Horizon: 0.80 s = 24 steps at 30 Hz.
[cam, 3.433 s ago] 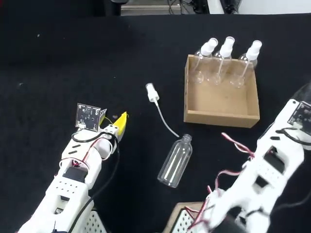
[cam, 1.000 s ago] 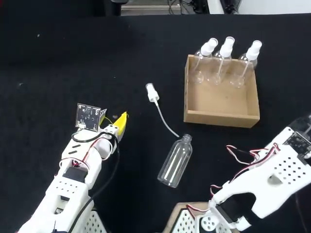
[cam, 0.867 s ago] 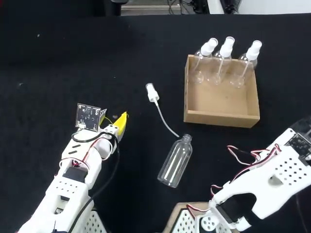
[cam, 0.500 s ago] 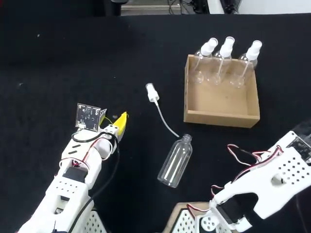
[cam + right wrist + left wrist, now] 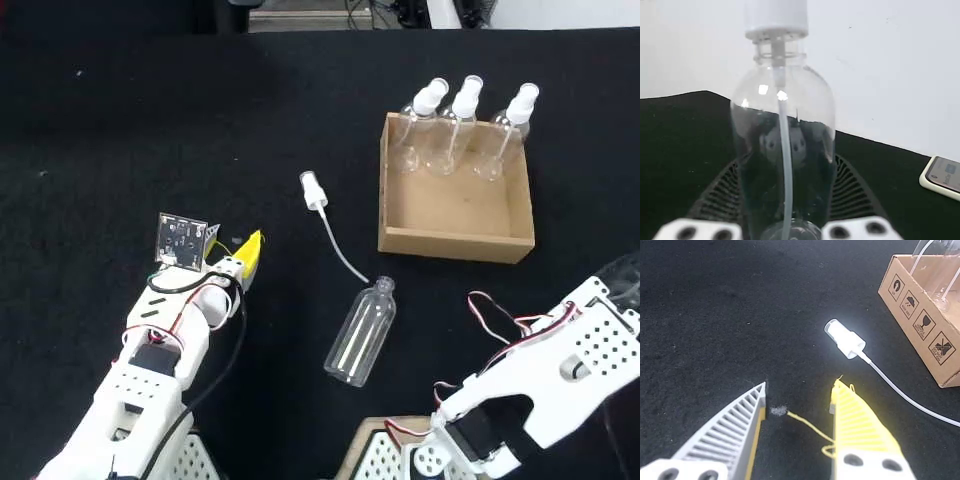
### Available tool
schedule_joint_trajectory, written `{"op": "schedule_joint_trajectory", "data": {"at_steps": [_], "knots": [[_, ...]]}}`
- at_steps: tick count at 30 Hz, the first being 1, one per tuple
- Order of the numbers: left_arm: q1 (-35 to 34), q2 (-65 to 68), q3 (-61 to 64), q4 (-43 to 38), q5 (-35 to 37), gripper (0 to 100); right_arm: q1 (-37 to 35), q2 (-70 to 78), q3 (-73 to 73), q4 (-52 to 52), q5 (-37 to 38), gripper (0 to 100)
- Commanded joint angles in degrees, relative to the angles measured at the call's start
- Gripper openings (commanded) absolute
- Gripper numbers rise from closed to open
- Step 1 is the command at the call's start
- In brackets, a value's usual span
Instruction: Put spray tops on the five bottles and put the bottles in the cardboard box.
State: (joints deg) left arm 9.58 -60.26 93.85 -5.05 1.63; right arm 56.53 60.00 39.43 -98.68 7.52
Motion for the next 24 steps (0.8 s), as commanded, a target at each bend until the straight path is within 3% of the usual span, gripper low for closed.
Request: {"op": "schedule_joint_trajectory", "data": {"at_steps": [1,10,24], "knots": [[0.48,0.00,-1.19,-1.41,-0.53,21,0.97,0.48,-0.13,0.53,0.44,1.7],[0.48,0.00,-1.19,-1.41,-0.53,21,-0.26,0.57,2.42,0.09,0.00,28.9],[0.48,0.00,-1.19,-1.41,-0.53,21,-1.41,0.57,2.95,0.09,0.00,28.3]]}}
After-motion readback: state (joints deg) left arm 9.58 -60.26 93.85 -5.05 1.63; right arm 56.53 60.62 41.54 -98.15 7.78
